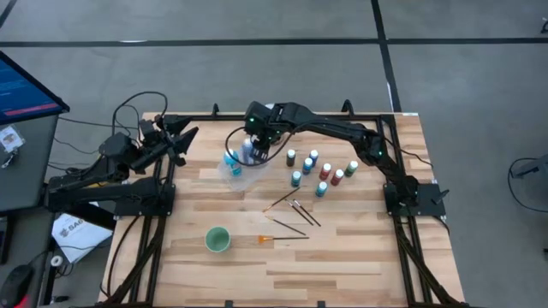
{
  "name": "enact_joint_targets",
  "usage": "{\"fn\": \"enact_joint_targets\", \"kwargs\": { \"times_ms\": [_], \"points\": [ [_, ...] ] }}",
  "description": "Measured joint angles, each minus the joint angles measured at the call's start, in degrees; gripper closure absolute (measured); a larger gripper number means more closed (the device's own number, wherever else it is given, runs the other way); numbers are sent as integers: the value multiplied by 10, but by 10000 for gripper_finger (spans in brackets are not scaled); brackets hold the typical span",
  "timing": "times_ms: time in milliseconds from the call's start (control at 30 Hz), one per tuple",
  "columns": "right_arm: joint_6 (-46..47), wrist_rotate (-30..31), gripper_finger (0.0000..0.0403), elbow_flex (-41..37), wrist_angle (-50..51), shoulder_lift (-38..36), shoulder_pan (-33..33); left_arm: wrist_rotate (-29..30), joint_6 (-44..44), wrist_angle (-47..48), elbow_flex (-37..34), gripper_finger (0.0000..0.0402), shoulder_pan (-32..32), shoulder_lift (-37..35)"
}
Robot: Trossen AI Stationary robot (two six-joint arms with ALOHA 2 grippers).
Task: Pick & Place Paint Supplies
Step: Put the big blue bottle into the white bin, then put the small black bottle into the white bin
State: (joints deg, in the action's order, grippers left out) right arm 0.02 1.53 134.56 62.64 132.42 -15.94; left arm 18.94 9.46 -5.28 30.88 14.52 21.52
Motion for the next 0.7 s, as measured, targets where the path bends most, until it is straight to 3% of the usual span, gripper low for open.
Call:
{"fn": "enact_joint_targets", "kwargs": {
  "times_ms": [167,500,700],
  "points": [
    [-6,0,238,0,-34,0,1,0,0,0,0,170,0,0],
    [-6,-2,167,3,-46,-1,0,-2,-1,0,0,170,0,0],
    [-15,-3,165,5,-65,-56,-8,-2,-1,1,0,170,0,0]
  ]
}}
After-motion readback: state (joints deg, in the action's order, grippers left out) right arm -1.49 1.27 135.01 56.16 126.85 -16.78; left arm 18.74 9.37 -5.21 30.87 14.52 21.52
